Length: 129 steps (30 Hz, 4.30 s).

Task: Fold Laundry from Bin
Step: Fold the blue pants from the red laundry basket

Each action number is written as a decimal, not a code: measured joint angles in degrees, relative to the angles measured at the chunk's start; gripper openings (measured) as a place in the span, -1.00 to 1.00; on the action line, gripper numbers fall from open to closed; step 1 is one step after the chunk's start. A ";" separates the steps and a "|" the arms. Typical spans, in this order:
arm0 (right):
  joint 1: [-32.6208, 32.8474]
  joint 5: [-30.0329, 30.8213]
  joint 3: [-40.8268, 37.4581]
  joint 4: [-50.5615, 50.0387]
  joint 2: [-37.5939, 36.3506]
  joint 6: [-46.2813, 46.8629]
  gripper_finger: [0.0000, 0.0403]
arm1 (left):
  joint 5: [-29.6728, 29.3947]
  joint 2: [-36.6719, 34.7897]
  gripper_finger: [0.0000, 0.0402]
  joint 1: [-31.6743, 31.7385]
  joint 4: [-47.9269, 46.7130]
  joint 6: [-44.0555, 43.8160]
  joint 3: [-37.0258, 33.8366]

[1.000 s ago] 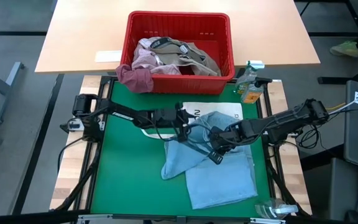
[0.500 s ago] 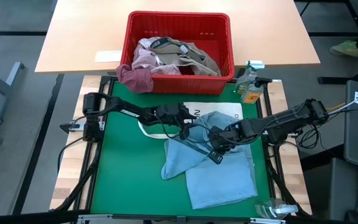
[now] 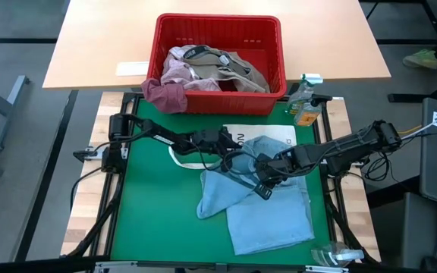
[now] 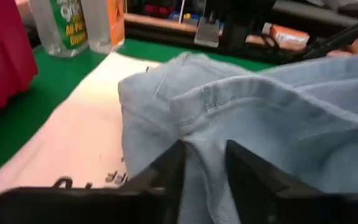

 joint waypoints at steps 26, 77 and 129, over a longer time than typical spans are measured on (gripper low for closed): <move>-11.82 16.75 26.79 12.10 -0.24 -48.67 -0.94 | -49.50 -52.33 -0.99 -20.52 -46.22 8.59 0.02; -37.73 -10.22 26.74 84.67 31.78 -54.32 -0.93 | -94.18 -65.86 -1.00 -36.84 -49.11 5.77 0.04; -20.06 -14.11 -0.42 4.79 7.86 -58.41 -0.17 | -93.13 -65.93 -0.95 -31.24 -70.07 5.55 0.00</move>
